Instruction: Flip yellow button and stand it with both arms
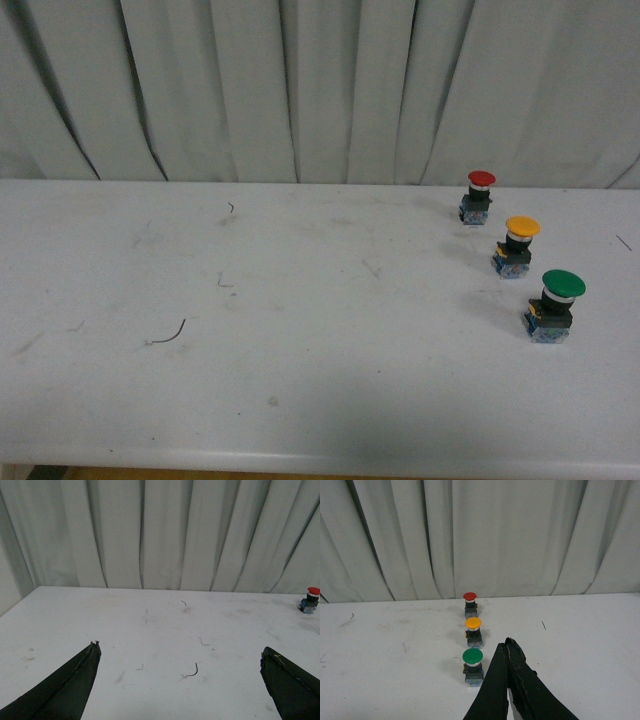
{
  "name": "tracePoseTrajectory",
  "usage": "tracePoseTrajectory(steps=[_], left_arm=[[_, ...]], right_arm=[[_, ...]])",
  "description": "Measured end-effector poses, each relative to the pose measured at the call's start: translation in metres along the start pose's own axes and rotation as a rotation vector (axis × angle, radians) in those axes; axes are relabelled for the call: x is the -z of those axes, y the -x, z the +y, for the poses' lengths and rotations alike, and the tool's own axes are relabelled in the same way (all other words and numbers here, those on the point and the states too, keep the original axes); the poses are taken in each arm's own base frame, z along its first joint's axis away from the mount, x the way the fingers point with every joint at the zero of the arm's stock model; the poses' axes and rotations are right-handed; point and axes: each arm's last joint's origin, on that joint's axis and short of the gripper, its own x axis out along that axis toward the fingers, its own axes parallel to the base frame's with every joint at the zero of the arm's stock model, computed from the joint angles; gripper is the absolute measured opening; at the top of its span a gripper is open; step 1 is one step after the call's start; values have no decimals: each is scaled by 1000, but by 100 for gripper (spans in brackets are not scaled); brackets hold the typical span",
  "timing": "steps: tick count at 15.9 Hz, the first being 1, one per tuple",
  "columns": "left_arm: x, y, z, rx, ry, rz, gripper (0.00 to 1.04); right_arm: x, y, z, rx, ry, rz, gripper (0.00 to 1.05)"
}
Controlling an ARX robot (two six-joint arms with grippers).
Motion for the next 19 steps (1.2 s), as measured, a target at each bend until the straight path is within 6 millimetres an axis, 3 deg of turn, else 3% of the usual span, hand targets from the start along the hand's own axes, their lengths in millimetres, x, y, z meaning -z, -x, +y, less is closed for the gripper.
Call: tracePoseTrajectory(steps=[8,19], left_arm=[[0,0,0,0,0,0,98],[0,0,0,0,0,0,98]], right_arm=[[18,15,0,0,0,-1,2],[21,33,0,0,3,0,3]])
